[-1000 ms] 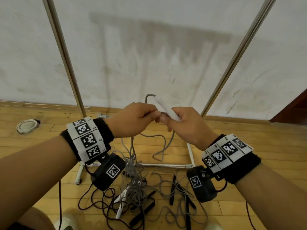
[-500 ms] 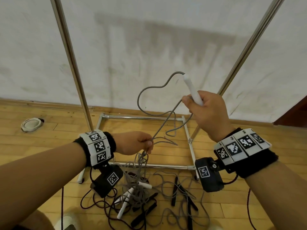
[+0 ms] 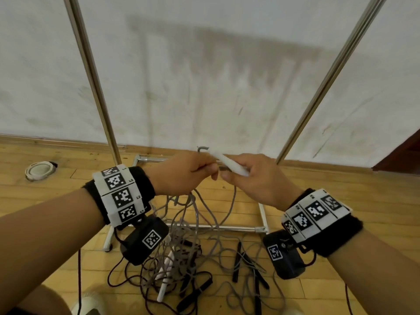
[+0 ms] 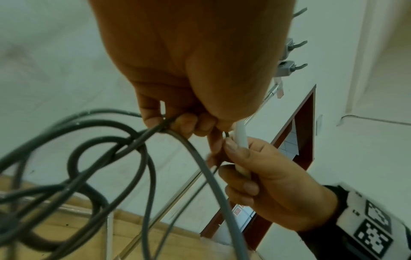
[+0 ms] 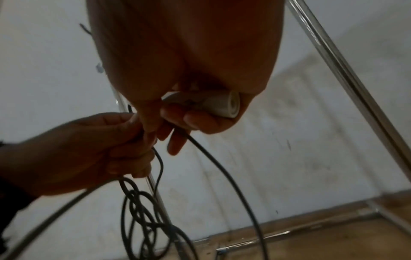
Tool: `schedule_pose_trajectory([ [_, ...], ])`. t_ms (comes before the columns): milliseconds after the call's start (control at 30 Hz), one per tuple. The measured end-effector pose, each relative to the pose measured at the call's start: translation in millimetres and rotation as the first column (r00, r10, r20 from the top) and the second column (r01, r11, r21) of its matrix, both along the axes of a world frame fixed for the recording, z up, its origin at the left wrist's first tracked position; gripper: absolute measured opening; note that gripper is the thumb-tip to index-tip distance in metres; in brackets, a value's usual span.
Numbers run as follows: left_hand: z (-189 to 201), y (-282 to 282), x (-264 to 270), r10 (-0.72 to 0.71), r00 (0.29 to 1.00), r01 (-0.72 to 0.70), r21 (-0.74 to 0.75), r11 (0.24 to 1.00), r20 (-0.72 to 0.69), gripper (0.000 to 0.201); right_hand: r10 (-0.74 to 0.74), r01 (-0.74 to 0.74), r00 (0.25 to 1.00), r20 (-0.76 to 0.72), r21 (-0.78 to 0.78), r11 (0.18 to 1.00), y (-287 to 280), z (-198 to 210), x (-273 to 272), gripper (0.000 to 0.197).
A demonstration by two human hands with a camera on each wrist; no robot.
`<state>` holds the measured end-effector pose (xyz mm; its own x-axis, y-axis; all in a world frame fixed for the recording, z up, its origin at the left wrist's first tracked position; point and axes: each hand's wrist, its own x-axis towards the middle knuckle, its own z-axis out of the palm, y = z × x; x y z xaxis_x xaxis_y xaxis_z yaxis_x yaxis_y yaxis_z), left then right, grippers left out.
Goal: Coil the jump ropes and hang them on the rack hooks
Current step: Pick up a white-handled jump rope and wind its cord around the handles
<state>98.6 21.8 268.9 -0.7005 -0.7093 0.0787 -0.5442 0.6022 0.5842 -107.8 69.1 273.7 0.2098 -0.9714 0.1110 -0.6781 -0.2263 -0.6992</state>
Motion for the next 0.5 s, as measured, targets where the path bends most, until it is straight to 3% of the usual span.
schedule_pose_trajectory([
  [67, 5.0, 0.1, -1.0, 0.004, 0.999, -0.004, -0.003, 1.000, -0.039, 0.029, 0.035, -0.038, 0.995, 0.092, 0.022, 0.999, 0.7, -0.4, 4.8, 0.011],
  [167, 2.6, 0.9, 0.9, -0.015, 0.996, 0.020, 0.062, 0.998, -0.085, 0.027, 0.000, 0.005, 0.995, 0.096, -0.052, 0.999, -3.0, 2.3, 3.8, 0.019],
  [333, -20.4, -0.2, 1.6, -0.076, 0.994, 0.061, 0.167, 0.984, 0.082, 0.024, -0.043, 0.047, 0.999, 0.024, -0.177, 0.983, -3.2, 6.6, 4.9, 0.028],
  [500, -32.7, -8.8, 6.4, -0.061, 0.991, 0.030, 0.247, 0.969, 0.122, 0.020, -0.105, 0.123, 0.992, 0.077, -0.291, 0.949, -5.4, 17.3, -1.2, 0.027],
])
